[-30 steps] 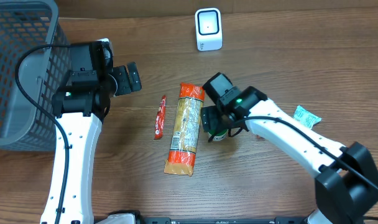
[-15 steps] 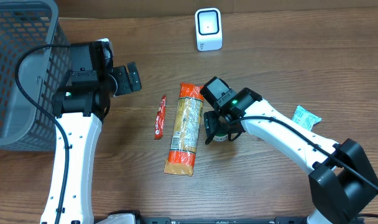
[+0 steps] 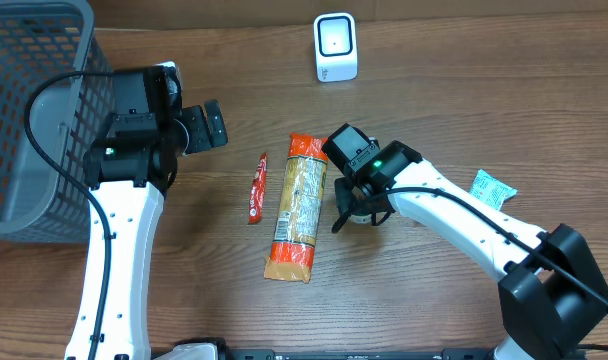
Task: Scan the item barcode
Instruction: 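Lower the right gripper and close it around the green-lidded jar, then hold the green-lidded jar in the right gripper beside the spaghetti, then lift the green-lidded jar upward with the right gripper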
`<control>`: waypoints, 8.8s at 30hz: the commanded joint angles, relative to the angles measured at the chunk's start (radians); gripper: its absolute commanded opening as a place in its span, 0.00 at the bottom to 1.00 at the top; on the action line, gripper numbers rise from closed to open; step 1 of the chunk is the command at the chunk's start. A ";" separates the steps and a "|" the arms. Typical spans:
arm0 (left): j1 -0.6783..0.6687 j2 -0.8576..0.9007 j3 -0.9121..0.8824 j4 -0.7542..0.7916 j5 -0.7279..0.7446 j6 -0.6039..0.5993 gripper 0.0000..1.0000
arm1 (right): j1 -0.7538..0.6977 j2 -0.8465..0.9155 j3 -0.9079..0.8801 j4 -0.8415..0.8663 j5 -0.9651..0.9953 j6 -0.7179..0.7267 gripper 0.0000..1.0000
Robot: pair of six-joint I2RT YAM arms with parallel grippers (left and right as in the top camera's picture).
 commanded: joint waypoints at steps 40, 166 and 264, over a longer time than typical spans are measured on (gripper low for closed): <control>0.000 0.005 0.005 0.001 -0.013 0.012 1.00 | 0.003 0.004 -0.007 -0.001 0.088 -0.010 0.82; 0.000 0.005 0.005 0.001 -0.013 0.012 1.00 | 0.002 0.010 -0.007 0.044 0.028 0.107 1.00; 0.000 0.005 0.005 0.001 -0.013 0.012 1.00 | -0.086 0.134 -0.003 0.073 -0.140 -0.011 0.49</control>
